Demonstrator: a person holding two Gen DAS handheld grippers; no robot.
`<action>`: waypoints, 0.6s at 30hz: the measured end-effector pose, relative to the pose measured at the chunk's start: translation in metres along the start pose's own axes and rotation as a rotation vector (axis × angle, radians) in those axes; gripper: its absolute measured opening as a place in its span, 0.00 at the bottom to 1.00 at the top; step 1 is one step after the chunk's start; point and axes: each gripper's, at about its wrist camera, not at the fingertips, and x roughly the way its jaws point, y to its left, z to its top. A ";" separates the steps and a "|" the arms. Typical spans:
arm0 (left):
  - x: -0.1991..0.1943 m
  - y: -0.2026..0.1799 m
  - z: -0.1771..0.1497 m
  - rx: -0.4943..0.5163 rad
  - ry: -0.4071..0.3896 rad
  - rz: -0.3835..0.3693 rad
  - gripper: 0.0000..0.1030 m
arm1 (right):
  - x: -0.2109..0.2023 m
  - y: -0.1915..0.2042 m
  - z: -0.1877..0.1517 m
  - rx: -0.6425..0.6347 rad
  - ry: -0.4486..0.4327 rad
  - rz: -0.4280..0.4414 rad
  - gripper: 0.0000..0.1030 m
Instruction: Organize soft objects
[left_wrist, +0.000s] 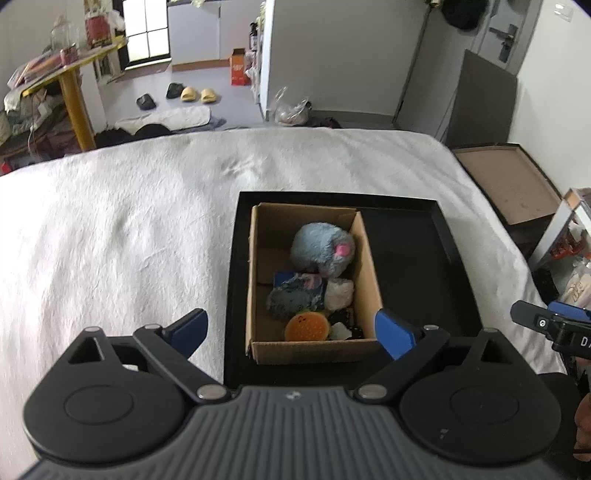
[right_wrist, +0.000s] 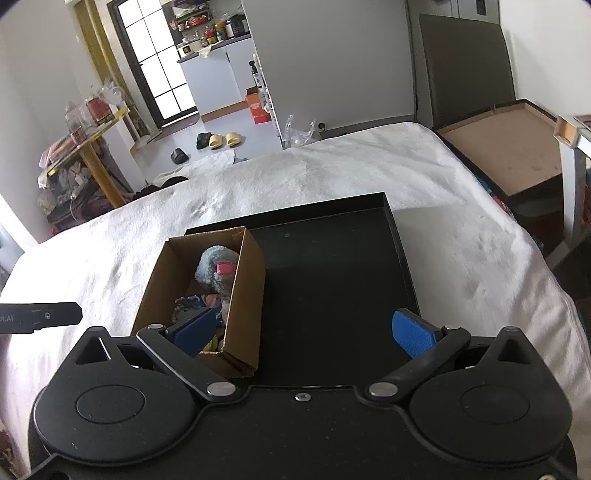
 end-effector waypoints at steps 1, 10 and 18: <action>-0.002 -0.003 -0.001 0.007 -0.002 -0.004 0.94 | -0.003 0.000 0.000 0.003 -0.002 -0.002 1.00; -0.018 -0.021 -0.012 0.032 -0.005 -0.018 0.94 | -0.022 -0.004 -0.008 0.029 -0.005 -0.007 1.00; -0.028 -0.034 -0.022 0.060 -0.015 -0.006 0.94 | -0.035 -0.007 -0.017 0.036 0.003 -0.034 1.00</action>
